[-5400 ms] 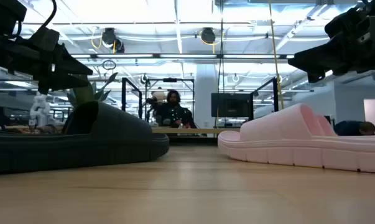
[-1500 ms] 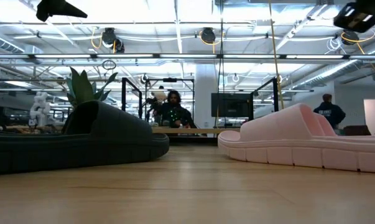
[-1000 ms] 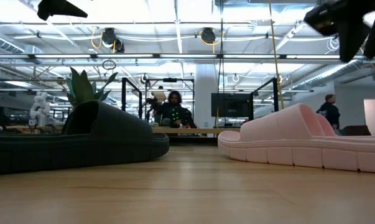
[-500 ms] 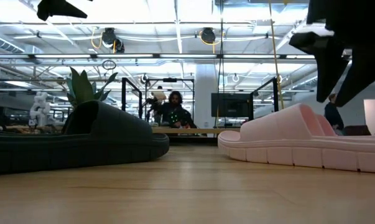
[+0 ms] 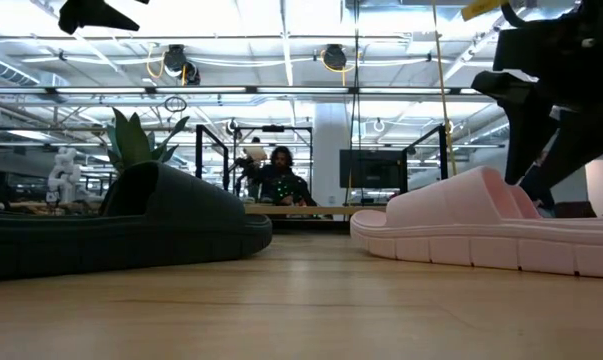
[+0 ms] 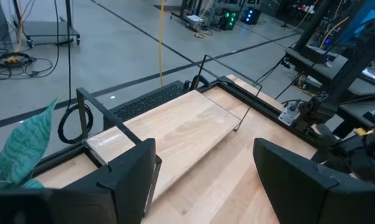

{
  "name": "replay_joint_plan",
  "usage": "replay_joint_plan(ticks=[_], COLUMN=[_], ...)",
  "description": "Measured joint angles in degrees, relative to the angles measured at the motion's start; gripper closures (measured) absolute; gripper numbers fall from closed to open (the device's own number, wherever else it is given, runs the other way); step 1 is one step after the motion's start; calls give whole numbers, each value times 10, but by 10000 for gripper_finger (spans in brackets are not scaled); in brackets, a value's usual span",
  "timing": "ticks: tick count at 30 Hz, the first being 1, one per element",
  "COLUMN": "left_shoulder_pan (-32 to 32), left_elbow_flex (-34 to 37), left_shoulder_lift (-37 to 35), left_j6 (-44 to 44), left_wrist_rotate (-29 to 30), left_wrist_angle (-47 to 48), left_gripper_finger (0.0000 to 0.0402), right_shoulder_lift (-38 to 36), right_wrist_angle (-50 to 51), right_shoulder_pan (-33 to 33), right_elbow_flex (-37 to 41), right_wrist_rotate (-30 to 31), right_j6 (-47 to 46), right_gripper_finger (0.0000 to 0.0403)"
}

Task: Pick and place slides into the shelf
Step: Put the right pink slipper on the shelf

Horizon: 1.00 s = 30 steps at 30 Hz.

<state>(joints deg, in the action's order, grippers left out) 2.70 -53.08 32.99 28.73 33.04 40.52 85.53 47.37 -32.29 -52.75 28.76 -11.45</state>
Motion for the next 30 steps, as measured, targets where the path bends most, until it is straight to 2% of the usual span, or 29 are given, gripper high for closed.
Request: replay_joint_plan(ticks=[4, 10, 20, 30], left_shoulder_pan=[0, 0, 0, 0], left_elbow_flex=[0, 0, 0, 0], left_shoulder_lift=[0, 0, 0, 0], left_j6=[0, 0, -4, -5], left_wrist_rotate=[0, 0, 0, 0], left_wrist_angle=[1, 2, 2, 3], left_gripper_finger=[128, 128, 128, 128], right_shoulder_lift=[0, 0, 0, 0], right_wrist_angle=[-1, -7, -7, -48], right_shoulder_pan=[0, 0, 1, 1], right_elbow_flex=[0, 0, 1, 41], right_wrist_rotate=[31, 45, 44, 61], right_j6=[1, 1, -2, -3], right_gripper_finger=[294, 294, 294, 294])
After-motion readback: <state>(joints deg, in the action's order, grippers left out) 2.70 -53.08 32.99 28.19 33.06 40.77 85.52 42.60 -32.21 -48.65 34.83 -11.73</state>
